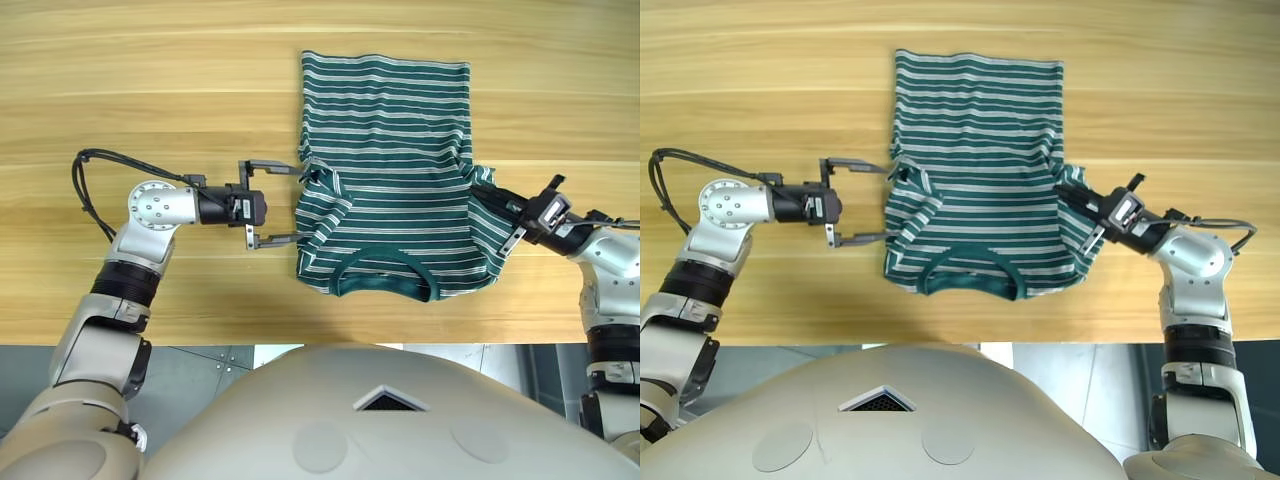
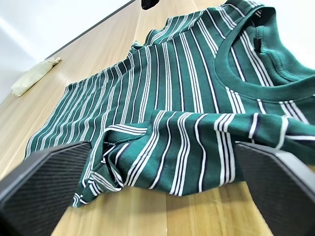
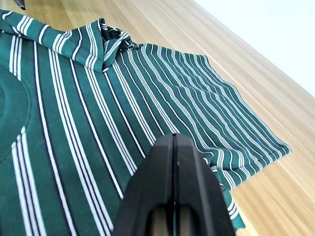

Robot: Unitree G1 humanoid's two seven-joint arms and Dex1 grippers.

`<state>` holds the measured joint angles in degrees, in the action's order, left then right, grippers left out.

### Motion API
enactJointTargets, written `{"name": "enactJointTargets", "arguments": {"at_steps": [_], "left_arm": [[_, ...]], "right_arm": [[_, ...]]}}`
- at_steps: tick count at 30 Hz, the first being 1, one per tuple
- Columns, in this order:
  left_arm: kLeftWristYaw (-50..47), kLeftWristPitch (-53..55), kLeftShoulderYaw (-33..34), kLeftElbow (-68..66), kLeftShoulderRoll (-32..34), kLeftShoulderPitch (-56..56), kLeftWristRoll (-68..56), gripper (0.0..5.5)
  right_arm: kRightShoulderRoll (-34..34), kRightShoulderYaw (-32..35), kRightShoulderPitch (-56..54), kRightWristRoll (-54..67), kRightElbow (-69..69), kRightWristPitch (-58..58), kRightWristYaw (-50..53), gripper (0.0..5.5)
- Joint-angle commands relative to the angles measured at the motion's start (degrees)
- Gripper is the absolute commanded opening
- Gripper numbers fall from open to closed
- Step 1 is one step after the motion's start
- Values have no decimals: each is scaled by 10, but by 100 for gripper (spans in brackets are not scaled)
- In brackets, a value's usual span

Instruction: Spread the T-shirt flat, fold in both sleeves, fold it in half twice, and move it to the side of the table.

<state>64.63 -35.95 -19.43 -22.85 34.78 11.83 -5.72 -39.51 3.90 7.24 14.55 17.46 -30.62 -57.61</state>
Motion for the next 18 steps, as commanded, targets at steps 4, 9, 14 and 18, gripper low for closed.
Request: {"name": "enactJointTargets", "arguments": {"at_steps": [4, 9, 14, 18], "left_arm": [[-10, 0, -12, -22, -5, 14, 59, 539], [0, -3, -19, -19, -8, 10, 65, 539], [25, 12, -21, 18, -6, -3, 29, 539], [33, 16, -21, 26, -6, -6, 21, 539]], "right_arm": [[-5, 5, 3, 4, -12, 5, -4, 0], [-4, 3, 0, 3, -14, 8, -3, 0], [-4, 3, -1, 3, -14, 8, -4, 0], [-3, 4, 0, 3, -14, 8, -3, 0]]}}
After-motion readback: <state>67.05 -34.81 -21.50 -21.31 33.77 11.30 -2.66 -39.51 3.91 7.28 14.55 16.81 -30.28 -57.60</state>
